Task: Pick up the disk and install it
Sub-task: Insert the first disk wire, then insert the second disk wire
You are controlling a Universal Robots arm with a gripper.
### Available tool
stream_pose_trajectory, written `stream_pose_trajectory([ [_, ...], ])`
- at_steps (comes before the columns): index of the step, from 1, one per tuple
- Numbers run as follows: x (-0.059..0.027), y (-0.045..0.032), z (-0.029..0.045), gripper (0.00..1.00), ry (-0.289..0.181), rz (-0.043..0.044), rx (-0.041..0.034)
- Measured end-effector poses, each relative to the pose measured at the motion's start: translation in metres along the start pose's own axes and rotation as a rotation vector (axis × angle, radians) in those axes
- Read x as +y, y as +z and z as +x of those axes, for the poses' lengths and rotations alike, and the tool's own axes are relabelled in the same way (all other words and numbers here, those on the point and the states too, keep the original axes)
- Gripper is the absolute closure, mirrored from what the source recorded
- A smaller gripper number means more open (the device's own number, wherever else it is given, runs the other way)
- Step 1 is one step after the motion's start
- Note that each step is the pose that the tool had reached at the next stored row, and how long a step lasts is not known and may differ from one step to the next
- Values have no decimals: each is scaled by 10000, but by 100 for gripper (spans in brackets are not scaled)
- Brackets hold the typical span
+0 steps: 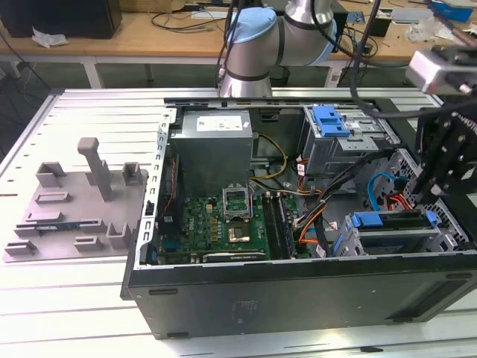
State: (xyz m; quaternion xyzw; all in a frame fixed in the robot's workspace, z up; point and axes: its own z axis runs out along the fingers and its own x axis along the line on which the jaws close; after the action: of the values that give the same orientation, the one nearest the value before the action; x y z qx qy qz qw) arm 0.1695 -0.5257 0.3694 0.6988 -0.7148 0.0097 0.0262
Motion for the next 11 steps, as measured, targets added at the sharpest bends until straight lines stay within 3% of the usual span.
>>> stream_pose_trajectory([
  [2,6,-257,13,76,2,1,67],
  [3,8,-342,17,76,3,2,89],
  [11,8,-366,19,76,3,2,100],
])
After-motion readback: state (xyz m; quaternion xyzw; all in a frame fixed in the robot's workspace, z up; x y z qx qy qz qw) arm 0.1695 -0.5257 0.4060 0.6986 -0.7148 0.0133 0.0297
